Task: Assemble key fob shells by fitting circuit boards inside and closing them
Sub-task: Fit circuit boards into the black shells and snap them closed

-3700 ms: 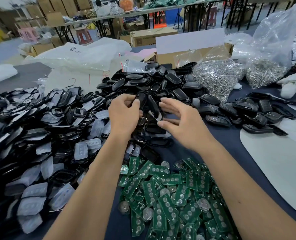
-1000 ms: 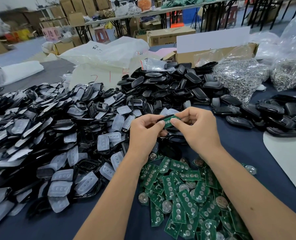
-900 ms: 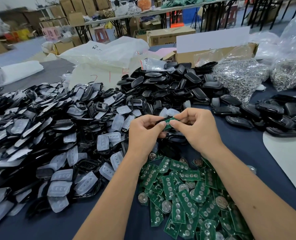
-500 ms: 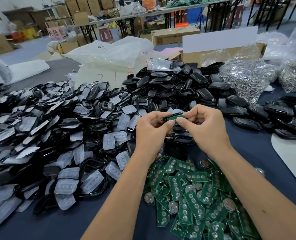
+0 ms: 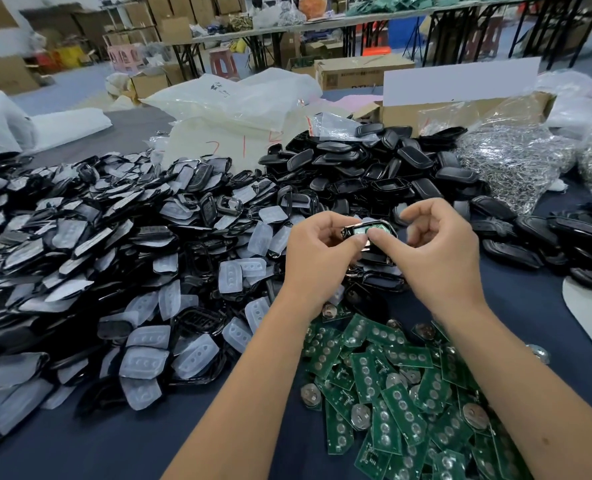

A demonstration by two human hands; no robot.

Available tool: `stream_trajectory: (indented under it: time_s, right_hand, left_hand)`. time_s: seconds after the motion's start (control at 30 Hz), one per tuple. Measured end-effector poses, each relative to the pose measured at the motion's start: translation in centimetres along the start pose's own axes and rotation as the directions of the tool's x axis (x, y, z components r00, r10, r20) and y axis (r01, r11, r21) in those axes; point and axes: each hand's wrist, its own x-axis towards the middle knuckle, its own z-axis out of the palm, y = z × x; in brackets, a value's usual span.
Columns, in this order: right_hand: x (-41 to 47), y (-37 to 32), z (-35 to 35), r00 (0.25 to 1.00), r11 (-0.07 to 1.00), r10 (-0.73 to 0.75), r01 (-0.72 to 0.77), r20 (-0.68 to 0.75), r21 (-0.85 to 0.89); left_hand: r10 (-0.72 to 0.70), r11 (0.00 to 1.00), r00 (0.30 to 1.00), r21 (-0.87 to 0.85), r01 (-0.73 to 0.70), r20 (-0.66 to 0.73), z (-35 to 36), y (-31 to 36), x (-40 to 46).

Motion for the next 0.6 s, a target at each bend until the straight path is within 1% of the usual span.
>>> stream_trajectory:
  time_s: [0.07, 0.13, 0.2, 0.27, 0.37, 0.43, 0.5, 0.6]
  right_hand:
    - [0.3, 0.0, 0.0, 0.994, 0.993, 0.05, -0.059, 0.096, 0.1]
    - [0.5, -0.1, 0.3, 0.979, 0.967, 0.075, -0.118, 0.189, 0.226]
    - [0.8, -0.5, 0.9, 0.964, 0.949, 0.084, -0.155, 0.252, 0.275]
    - [1.2, -1.2, 1.8, 0.948, 0.941, 0.086, -0.178, 0.308, 0.287]
    - [2.0, -2.8, 3.9, 0.949, 0.932, 0.067, -0.169, 0.307, 0.32]
    - [2.6, -4.0, 5.6, 0.958, 0.923, 0.059, -0.159, 0.28, 0.351]
    - [2.9, -5.0, 7.7, 0.956, 0.922, 0.052, -0.157, 0.288, 0.354]
    - [3.1, -6.5, 10.5, 0.939, 0.952, 0.008, -0.113, 0.344, 0.286]
  left_hand:
    - [0.003, 1.0, 1.0, -0.008, -0.003, 0.014, -0.4, 0.2, 0.1]
    - [0.011, 1.0, 1.0, -0.006, -0.011, -0.011, -0.8, 0.3, 0.2]
    - [0.002, 1.0, 0.997, 0.006, -0.002, -0.076, -1.5, 0.4, 0.6]
    - [-0.027, 0.999, 0.993, -0.027, 0.024, -0.112, -2.3, 0.5, 0.9]
    - [-0.056, 0.985, 0.983, -0.17, 0.026, -0.175, -3.5, 0.7, 1.3]
    - [-0.108, 0.948, 0.968, -0.316, 0.032, -0.227, -4.3, 0.8, 1.7]
    - [-0.154, 0.909, 0.949, -0.416, 0.027, -0.276, -5.5, 0.7, 2.0]
    - [-0.149, 0.912, 0.9, -0.41, -0.036, -0.41, -7.5, 0.7, 2.5]
